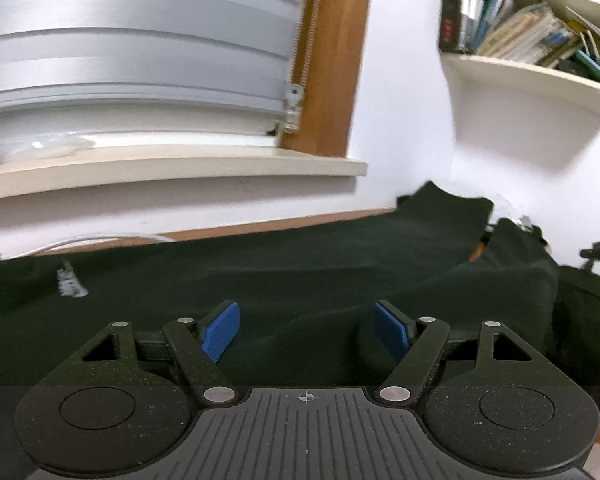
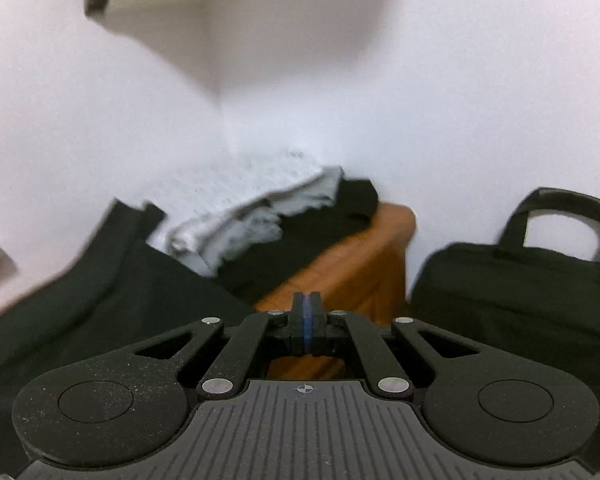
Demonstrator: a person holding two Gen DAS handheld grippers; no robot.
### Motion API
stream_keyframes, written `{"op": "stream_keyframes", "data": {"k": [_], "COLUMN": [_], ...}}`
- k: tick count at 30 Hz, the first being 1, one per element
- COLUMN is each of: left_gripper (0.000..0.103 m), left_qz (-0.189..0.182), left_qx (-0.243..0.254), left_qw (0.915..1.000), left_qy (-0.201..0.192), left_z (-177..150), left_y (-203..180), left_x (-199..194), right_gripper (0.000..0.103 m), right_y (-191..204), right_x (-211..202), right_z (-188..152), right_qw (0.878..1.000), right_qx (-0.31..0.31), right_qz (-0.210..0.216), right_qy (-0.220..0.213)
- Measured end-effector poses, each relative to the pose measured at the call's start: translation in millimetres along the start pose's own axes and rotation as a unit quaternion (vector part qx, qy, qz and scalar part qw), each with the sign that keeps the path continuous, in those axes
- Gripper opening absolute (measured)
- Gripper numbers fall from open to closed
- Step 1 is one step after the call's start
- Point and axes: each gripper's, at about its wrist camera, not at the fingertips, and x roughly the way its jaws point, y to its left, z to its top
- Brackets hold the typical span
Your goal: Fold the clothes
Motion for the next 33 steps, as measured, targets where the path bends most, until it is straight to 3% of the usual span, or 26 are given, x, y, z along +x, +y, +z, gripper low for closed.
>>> {"op": "stream_keyframes", "data": {"k": [2,4,6,8,11,14,20,22,24,27,29,33], "left_gripper": [0.077,0.077,0.077,0.077,0.077,0.077,0.077,0.077,0.077,0.077,0.077,0.078], "left_qz": [-0.002,-0.005,-0.016,-0.025,-0.038,-0.051,-0.060,-0.061,-0.063,-0.065,-0.068,-0.069], "left_qx": [0.009,0.015,0.022,0.033,0.053,0.072,0.091,0.092,0.092,0.097,0.104,0.122], "left_qw": [0.9999,0.9995,0.9989,0.9980,0.9960,0.9935,0.9906,0.9903,0.9901,0.9892,0.9880,0.9858], "left_qy": [0.013,0.025,0.037,0.048,0.062,0.071,0.083,0.084,0.086,0.089,0.092,0.092], "left_z": [6.0,12.1,14.8,17.1,20.8,22.8,25.4,25.4,25.8,27.7,29.6,36.8], "left_y": [-9.6,-16.5,-23.1,-32.1,-46.3,-60.5,-80.2,-82.3,-83.3,-85.3,-87.7,-94.9], "left_x": [10.3,24.4,38.7,51.3,65.4,76.5,98.4,101.3,103.3,105.9,107.5,111.9], "right_gripper": [0.007,0.015,0.033,0.035,0.043,0.045,0.040,0.015,0.008,0.007,0.007,0.007], "right_y": [11.6,35.2,63.6,95.9,137.9,156.6,174.4,172.1,168.0,159.9,149.8,112.1], "right_x": [13.6,32.5,51.5,64.7,79.9,98.5,125.0,128.1,125.6,107.3,84.2,38.0], "right_z": [4.0,9.2,13.7,19.4,28.7,39.1,43.6,43.7,43.9,43.8,43.5,35.8], "right_qw": [0.999,0.997,0.993,0.987,0.981,0.977,0.967,0.966,0.964,0.963,0.965,0.968], "right_qx": [-0.002,-0.023,-0.054,-0.096,-0.161,-0.187,-0.249,-0.250,-0.251,-0.244,-0.228,-0.189], "right_qz": [0.042,0.075,0.105,0.128,0.110,0.105,0.057,0.067,0.085,0.112,0.126,0.118], "right_qy": [-0.003,0.001,0.008,0.004,-0.005,0.003,0.025,0.031,0.034,0.006,-0.038,-0.112]}}
